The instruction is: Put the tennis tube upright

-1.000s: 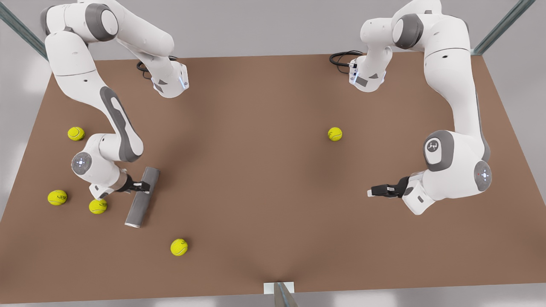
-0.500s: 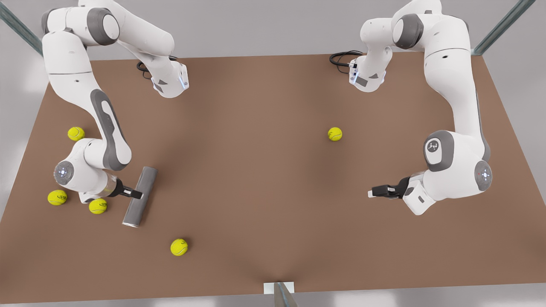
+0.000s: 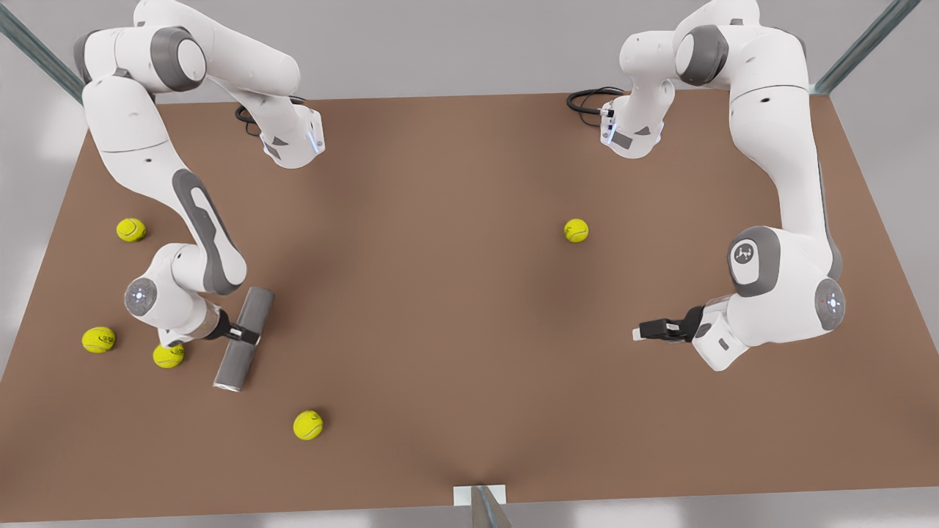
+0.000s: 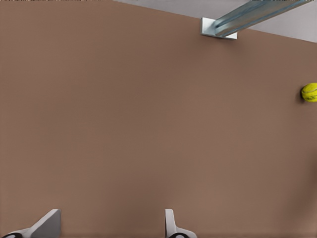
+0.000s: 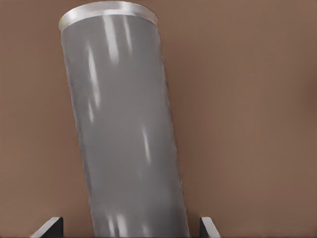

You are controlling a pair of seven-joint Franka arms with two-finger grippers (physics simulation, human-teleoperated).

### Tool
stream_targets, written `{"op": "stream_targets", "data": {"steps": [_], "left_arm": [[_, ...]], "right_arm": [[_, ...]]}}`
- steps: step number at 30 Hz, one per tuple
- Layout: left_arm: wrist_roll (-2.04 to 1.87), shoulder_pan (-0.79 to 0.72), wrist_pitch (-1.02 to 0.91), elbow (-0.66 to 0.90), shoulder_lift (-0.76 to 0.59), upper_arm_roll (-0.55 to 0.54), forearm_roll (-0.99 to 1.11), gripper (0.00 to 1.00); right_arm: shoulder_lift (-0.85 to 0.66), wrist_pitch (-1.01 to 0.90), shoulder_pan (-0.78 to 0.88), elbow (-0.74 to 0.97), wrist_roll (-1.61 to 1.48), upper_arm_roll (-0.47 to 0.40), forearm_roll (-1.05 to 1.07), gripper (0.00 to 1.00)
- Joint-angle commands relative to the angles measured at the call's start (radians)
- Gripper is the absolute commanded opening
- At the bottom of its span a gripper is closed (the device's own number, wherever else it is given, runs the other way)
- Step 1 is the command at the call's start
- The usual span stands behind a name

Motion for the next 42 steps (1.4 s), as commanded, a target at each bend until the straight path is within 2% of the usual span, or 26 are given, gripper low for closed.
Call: {"op": "stream_targets", "data": {"steps": [1,5,6,7,8,17,20,42], "left_arm": [[0.0,0.0,0.0,0.0,0.0,0.0,0.0,0.99],[0.0,0.0,-0.002,0.001,-0.002,0.0,0.0,0.99],[0.0,0.0,0.0,0.0,-0.002,0.0,0.0,0.99],[0.0,0.0,0.0,0.0,0.0,0.0,0.0,0.99],[0.0,0.0,0.0,0.0,0.0,0.0,0.0,0.99],[-0.003,0.0,0.0,0.0,-0.002,0.0,0.0,0.99],[0.0,0.0,0.0,0.0,0.0,0.0,0.0,0.99],[-0.003,0.0,0.0,0.0,-0.002,0.0,-0.002,0.99]], "right_arm": [[0.001,0.003,0.002,0.0,0.0,-0.001,0.0,1.0],[0.027,0.029,0.04,0.0,-0.005,-0.036,0.0,1.0],[0.033,0.03,0.071,0.002,-0.009,-0.061,0.0,1.0],[0.031,0.029,0.135,0.002,-0.011,-0.125,0.0,1.0],[0.031,0.029,0.141,0.002,-0.011,-0.128,0.0,1.0],[0.027,0.02,0.141,0.0,-0.009,-0.128,0.0,1.0],[0.028,0.02,0.141,0.0,-0.009,-0.128,0.0,0.82],[0.024,0.02,0.141,-0.008,-0.011,-0.128,0.0,0.81]]}}
